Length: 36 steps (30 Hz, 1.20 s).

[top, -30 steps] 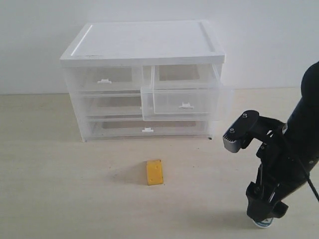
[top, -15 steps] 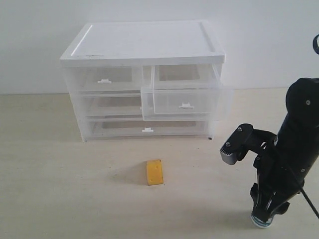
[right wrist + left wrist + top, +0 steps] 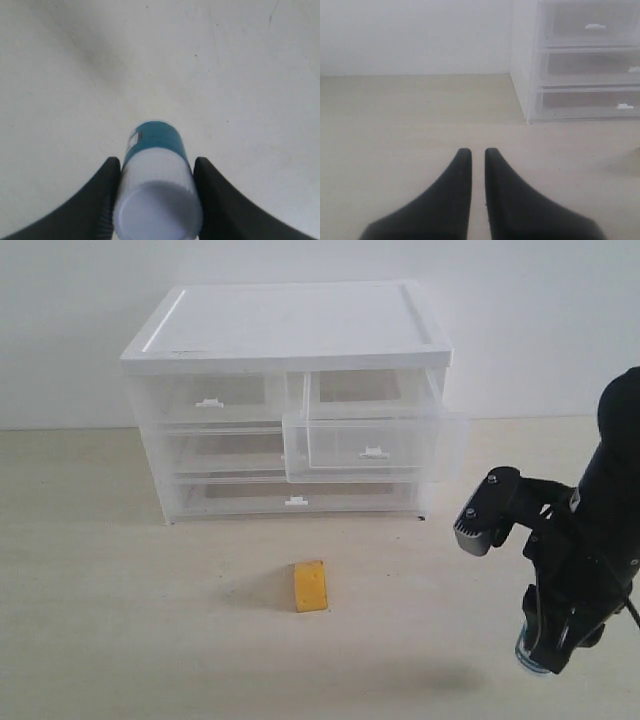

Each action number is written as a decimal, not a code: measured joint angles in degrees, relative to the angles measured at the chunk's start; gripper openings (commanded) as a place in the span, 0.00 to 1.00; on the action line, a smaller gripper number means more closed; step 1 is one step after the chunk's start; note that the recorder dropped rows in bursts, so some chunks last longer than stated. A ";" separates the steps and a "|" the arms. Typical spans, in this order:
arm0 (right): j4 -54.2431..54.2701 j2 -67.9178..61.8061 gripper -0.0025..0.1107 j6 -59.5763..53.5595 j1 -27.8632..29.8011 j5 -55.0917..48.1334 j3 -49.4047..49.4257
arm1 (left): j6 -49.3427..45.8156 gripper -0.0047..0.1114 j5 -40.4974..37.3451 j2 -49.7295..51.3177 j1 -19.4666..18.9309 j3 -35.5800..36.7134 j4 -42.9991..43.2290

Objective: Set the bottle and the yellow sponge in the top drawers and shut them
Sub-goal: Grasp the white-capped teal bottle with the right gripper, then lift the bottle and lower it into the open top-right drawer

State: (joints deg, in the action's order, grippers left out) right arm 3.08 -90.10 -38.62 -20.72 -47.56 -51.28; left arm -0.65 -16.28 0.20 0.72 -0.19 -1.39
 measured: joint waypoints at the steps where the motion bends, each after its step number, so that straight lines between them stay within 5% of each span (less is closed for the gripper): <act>1: 0.58 1.33 0.02 -0.97 0.00 -0.40 0.00 | 0.00 0.12 0.00 0.00 0.00 0.00 0.00; 10: 6.03 13.76 0.02 -12.78 0.64 -1.27 0.00 | 0.00 0.12 0.00 0.00 0.00 0.00 0.00; 21: 36.43 17.13 0.02 -37.97 14.15 -0.51 -0.14 | 0.00 0.12 0.00 0.00 0.00 0.00 0.00; 27: 48.43 17.13 0.02 -48.13 15.05 -0.02 -2.62 | 0.00 0.12 0.00 0.00 0.00 0.00 0.00; 36: 56.97 12.42 0.02 -47.21 15.05 -2.35 -12.08 | 0.00 0.12 0.00 0.00 0.00 0.00 0.00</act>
State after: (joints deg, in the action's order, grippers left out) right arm 60.05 -77.67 -85.83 -5.67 -49.91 -63.36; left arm -0.65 -16.28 0.20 0.72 -0.19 -1.39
